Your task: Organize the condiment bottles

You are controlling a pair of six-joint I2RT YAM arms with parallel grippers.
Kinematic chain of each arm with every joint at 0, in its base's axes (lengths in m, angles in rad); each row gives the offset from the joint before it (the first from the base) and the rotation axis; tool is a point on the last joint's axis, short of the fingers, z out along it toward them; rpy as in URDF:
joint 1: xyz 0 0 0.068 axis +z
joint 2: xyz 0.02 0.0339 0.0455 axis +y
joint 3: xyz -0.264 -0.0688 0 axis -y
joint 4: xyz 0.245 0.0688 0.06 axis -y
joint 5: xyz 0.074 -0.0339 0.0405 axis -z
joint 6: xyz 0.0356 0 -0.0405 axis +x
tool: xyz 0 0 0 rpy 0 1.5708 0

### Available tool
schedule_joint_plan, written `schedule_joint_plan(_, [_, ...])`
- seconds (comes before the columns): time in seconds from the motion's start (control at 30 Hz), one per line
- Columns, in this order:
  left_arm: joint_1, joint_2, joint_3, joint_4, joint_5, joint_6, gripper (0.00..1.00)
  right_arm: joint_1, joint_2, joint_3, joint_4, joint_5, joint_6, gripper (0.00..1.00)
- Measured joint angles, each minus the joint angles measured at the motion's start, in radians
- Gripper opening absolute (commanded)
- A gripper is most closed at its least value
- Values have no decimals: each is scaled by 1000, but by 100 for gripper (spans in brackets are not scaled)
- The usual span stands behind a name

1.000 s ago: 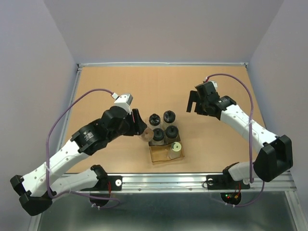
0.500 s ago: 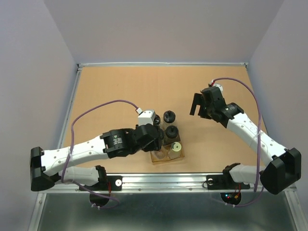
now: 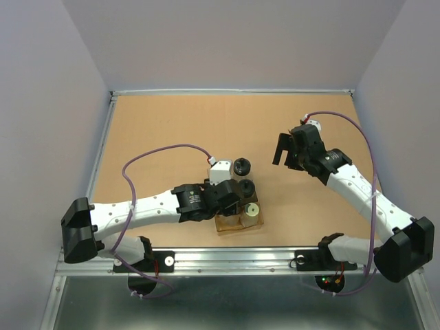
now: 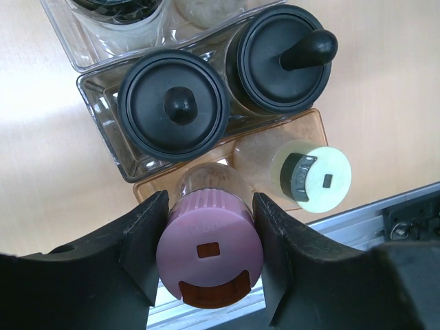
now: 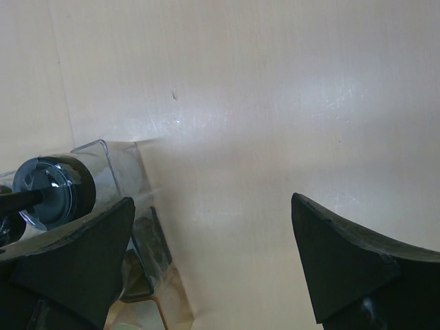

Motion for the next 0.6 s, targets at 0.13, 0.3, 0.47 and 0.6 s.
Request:
schedule_joint_plan(0.13, [0,13,0,1,-13,-5,0,0,0,0,-1,0,0,100])
schedule_joint_plan(0.3, [-2,53,-8,6,-16,-20,0,0,0,0,-1,0,0,100])
schedule_joint_plan(0.47, [-5,122,-24,7,-22,-42,0,0,0,-1,-1,0,-2,100])
schedule_joint_plan(0.6, [-8,137,-27,6,-36,-58,5,0,0,-2,-1,0,-5,100])
